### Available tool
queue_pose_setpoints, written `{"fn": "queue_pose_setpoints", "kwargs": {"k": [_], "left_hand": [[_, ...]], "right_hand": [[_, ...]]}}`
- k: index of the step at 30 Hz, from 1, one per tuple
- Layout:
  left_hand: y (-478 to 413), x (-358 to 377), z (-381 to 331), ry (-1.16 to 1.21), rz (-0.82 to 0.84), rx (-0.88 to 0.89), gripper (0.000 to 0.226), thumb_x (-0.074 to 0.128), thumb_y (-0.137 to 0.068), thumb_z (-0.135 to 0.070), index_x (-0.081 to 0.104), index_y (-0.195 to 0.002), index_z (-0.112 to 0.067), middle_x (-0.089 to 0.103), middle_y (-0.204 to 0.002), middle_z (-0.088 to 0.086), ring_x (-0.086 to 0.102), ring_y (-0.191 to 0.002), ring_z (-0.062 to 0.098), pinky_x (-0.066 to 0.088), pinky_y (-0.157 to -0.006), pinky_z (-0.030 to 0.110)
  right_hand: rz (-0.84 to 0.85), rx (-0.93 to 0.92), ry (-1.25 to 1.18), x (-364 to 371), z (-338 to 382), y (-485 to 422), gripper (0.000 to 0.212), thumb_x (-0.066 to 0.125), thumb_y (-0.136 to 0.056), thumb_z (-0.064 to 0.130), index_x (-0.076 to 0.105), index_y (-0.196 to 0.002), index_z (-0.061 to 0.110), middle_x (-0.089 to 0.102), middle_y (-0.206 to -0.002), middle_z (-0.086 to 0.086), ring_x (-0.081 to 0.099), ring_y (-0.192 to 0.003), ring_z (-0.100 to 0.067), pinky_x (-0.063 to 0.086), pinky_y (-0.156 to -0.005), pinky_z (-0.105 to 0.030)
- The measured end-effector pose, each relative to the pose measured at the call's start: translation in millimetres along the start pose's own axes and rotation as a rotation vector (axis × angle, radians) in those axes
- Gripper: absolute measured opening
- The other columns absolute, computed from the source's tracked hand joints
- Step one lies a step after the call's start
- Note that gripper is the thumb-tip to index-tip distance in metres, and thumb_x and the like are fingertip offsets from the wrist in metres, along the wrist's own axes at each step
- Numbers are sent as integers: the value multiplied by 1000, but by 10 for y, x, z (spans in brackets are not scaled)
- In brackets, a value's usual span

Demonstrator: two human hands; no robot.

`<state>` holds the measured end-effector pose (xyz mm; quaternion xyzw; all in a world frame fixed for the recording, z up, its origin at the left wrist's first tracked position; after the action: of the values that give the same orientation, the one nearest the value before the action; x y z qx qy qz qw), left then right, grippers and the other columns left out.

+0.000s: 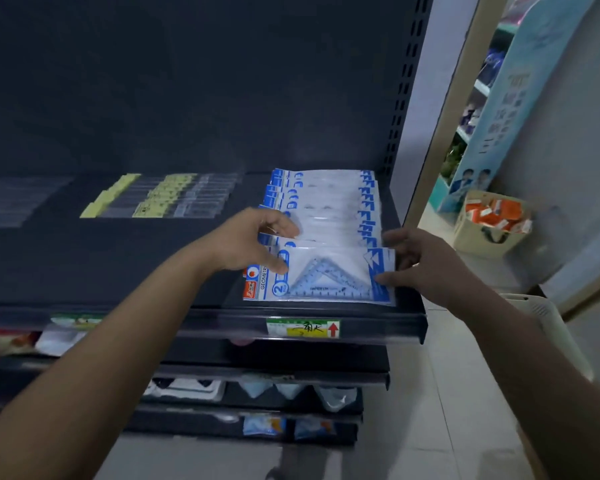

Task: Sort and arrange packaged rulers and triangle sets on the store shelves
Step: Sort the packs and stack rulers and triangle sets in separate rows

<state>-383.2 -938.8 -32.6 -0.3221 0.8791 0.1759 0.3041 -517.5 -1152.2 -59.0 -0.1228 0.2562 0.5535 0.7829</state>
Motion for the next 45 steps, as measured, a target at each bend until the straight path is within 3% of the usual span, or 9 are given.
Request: {"fn": "queue_pose_setpoints", "kwargs": {"k": [3,6,9,13,15,18,27,36,45], "left_hand": [[45,25,34,2,-18,6,45,84,-65,-3,66,-101,-24,64,-105,-16,60,-101,3,45,-83,8],[95,55,88,-87,-34,31,44,81,-73,-15,66,-113,-26,61,-105,-25,57,-96,-12,40,-82,2],[123,69,99,-219,-72,91,43,74,-82,-22,62,-123,-23,57,-131,-11,49,-123,0,35,-108,21],[154,38,112,-373,-120,84,44,64,-89,-34,56,-131,-27,47,-143,-5,36,-136,12,24,-115,43],[240,-40,113,-416,-177,100,46,61,-89,-42,55,-132,-29,44,-146,-5,34,-137,13,20,-115,41],[511,-286,167,-498,-260,118,49,54,-89,-53,55,-131,-28,45,-144,-4,38,-134,13,19,-107,30],[1989,-1780,1220,-813,-407,-60,60,42,-89,-62,46,-137,-26,45,-143,-7,39,-131,16,24,-104,32],[3732,-3345,2733,-882,-519,-415,60,36,-87,-67,54,-129,-27,51,-137,-4,46,-125,21,31,-100,39],[4075,-4304,3811,-849,-523,-533,64,36,-87,-69,50,-133,-27,55,-132,-4,48,-123,19,32,-98,37]], "right_hand": [[19,-12,-54,3,-1,-1,58,85,-63,10,56,-110,26,59,-94,18,58,-73,0,41,-47,-4],[5,-23,-57,39,-32,-9,58,83,-67,8,55,-113,30,61,-104,15,56,-87,-1,43,-49,-6],[-42,-52,12,71,-9,-56,56,78,-73,8,54,-118,29,58,-114,12,54,-95,-5,42,-56,-7],[-167,-135,196,71,187,-72,53,71,-76,3,54,-123,21,56,-121,-2,48,-100,-9,39,-78,-20],[-244,-251,290,118,407,-30,49,65,-76,2,56,-121,17,56,-119,-8,48,-98,-16,38,-84,-28],[-244,-378,332,407,809,36,42,63,-80,7,56,-120,15,53,-126,-6,47,-115,-24,32,-97,-31],[-94,-551,302,2327,2277,81,35,67,-83,21,59,-116,13,57,-122,-5,50,-116,-22,33,-94,-25],[63,-735,168,4697,3841,249,36,71,-81,19,62,-113,6,58,-116,-8,57,-105,-29,44,-95,-44],[158,-707,283,5990,4634,-265,43,64,-86,36,54,-124,19,53,-129,0,49,-117,-21,44,-94,-36]]}}
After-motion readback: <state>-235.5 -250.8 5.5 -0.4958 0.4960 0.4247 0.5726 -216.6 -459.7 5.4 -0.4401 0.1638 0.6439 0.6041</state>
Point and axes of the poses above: each hand's wrist, its own y-axis away from the middle knuckle, its own x-axis out of the palm, z = x × y, the point moved 6 cm from there along -y, towards the middle knuckle
